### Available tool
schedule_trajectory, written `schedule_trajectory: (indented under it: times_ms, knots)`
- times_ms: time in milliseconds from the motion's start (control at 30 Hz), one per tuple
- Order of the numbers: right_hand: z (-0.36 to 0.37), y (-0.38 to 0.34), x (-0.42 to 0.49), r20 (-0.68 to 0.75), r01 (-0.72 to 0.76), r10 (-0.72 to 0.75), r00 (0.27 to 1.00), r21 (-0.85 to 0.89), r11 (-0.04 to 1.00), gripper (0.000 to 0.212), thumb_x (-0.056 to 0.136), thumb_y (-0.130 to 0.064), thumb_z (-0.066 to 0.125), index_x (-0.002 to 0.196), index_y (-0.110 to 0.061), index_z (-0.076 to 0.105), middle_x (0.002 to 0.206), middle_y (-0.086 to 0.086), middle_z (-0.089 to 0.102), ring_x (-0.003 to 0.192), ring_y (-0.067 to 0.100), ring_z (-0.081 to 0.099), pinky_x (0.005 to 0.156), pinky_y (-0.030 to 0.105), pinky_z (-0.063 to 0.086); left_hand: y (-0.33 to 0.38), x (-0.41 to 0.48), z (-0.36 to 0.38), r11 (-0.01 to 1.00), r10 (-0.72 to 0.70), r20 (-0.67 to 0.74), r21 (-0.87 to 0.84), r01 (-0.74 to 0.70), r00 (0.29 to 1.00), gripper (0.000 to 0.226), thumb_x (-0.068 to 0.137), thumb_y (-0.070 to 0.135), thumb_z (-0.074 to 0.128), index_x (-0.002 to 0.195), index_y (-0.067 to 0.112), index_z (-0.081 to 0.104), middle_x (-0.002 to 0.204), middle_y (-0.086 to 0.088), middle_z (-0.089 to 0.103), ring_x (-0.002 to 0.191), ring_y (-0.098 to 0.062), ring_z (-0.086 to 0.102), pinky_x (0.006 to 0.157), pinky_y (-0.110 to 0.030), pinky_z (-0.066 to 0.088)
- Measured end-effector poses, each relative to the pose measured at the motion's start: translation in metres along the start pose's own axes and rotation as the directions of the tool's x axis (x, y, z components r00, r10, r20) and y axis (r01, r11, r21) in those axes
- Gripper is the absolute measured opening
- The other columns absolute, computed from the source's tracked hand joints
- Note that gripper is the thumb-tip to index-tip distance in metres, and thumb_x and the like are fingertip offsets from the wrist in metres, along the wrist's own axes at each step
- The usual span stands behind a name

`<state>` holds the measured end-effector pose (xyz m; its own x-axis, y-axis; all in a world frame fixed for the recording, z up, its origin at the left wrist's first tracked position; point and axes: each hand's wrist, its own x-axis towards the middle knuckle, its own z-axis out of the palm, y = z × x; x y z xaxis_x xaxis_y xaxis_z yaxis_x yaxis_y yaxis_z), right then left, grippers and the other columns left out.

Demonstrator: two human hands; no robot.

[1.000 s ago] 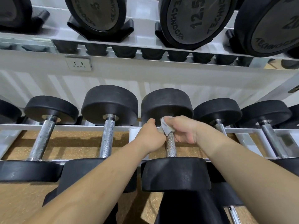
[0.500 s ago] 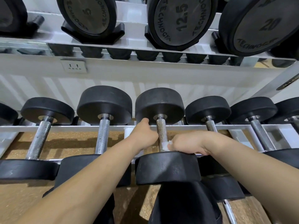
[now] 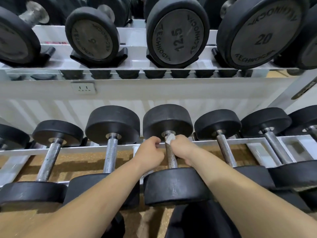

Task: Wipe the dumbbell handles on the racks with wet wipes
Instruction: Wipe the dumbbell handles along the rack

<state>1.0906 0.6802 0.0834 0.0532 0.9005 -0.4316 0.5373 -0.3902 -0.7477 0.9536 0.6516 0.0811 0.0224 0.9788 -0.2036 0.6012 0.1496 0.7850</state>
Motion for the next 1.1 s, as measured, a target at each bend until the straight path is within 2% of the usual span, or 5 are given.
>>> schedule_trajectory:
  times_ms: [333, 500, 700, 900, 1100]
  knots:
    - [-0.060, -0.008, -0.057, 0.435, 0.279, -0.040, 0.900, -0.500, 0.820, 0.031, 0.093, -0.007, 0.052, 0.071, -0.028, 0.050, 0.081, -0.004, 0.053, 0.075, 0.014, 0.046, 0.070, 0.022, 0.042, 0.021, -0.009, 0.002, 0.995, 0.075, 0.043, 0.060, -0.078, 0.996, 0.028, 0.085, 0.008, 0.056, 0.108, 0.015, 0.070, 0.106, -0.013, 0.073, 0.095, -0.027, 0.068, 0.085, -0.038, 0.056]
    - [-0.074, -0.021, -0.067, 0.304, 0.157, -0.163, 0.939, 0.044, 0.987, 0.018, 0.079, -0.016, 0.052, 0.063, -0.016, 0.060, 0.065, 0.006, 0.059, 0.063, 0.024, 0.052, 0.068, 0.043, 0.045, 0.033, -0.022, -0.011, 0.948, 0.204, 0.144, -0.277, -0.158, 0.968, 0.052, 0.074, 0.003, 0.062, 0.112, 0.039, 0.073, 0.118, 0.012, 0.070, 0.100, -0.013, 0.070, 0.079, -0.026, 0.055]
    - [-0.066, 0.001, -0.054, 0.302, 0.000, -0.161, 0.940, 0.472, 0.882, 0.037, 0.090, -0.024, 0.047, 0.095, 0.007, 0.068, 0.086, 0.028, 0.065, 0.075, 0.036, 0.063, 0.090, 0.055, 0.054, 0.028, -0.020, -0.026, 0.895, 0.086, 0.198, -0.446, 0.011, 0.976, 0.022, 0.074, 0.025, 0.081, 0.096, 0.019, 0.079, 0.099, -0.004, 0.077, 0.093, -0.019, 0.072, 0.099, -0.047, 0.057]
    - [-0.055, 0.004, -0.055, 0.352, -0.030, -0.198, 0.915, 0.550, 0.835, 0.026, 0.086, -0.020, 0.082, 0.100, -0.004, 0.067, 0.091, 0.016, 0.071, 0.090, 0.027, 0.073, 0.090, 0.049, 0.060, 0.020, -0.025, -0.035, 0.834, 0.049, 0.377, -0.524, 0.170, 0.925, 0.033, 0.074, 0.026, 0.091, 0.093, 0.013, 0.067, 0.089, -0.026, 0.068, 0.082, -0.029, 0.065, 0.077, -0.042, 0.051]
    - [-0.052, 0.003, -0.045, 0.257, 0.030, -0.228, 0.939, 0.599, 0.800, 0.024, 0.089, 0.014, 0.064, 0.101, -0.007, 0.068, 0.092, 0.015, 0.072, 0.080, 0.027, 0.070, 0.068, 0.039, 0.058, 0.018, -0.025, -0.051, 0.863, -0.100, 0.536, -0.373, 0.342, 0.838, 0.019, 0.090, 0.033, 0.078, 0.080, 0.019, 0.070, 0.057, 0.004, 0.056, 0.047, -0.006, 0.044, 0.054, -0.021, 0.047]
